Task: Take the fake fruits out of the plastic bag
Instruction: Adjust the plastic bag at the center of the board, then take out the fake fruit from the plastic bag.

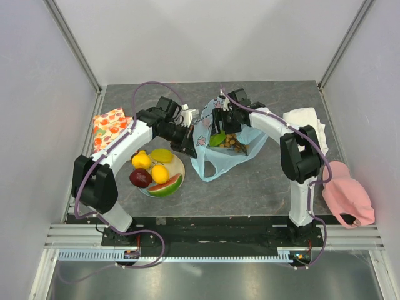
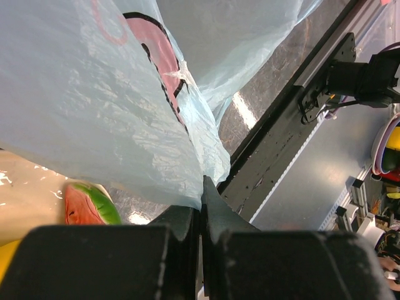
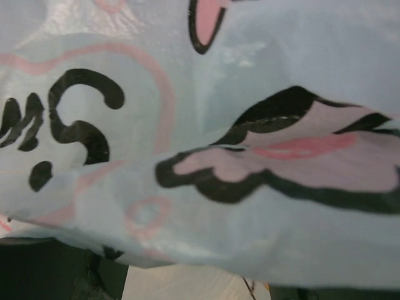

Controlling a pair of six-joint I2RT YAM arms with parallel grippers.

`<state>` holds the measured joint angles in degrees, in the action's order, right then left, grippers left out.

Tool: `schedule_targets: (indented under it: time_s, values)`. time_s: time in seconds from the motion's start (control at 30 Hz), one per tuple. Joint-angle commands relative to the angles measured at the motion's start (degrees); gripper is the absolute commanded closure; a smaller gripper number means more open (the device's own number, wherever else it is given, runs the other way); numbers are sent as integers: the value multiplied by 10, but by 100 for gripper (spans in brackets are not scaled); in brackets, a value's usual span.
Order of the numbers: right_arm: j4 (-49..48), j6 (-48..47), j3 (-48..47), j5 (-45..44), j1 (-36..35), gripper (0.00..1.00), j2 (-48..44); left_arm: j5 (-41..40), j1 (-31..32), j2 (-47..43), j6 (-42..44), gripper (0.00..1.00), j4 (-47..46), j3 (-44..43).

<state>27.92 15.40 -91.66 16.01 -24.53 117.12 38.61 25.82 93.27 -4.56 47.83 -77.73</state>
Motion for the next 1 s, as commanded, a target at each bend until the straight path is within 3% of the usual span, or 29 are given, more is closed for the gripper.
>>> schedule_targets:
  time_s: [0.0, 0.43, 0.47, 0.6, 0.97]
  values:
    - [0, 53, 1, -40, -2, 22, 1, 8, -2, -5, 17, 98, -11, -13]
    - [-20, 91, 20, -42, -3, 22, 46, 7, -2, -15, 18, 98, -11, -5]
    - [-23, 89, 18, -41, -3, 23, 48, 6, -1, -16, 18, 98, -11, -5]
    - [-49, 52, 10, -6, -3, 50, 41, 6, -2, -11, 19, 99, -11, -11]
    - [-9, -36, 6, 80, 69, 59, -93, -15, -2, 31, 41, 98, -13, -94]
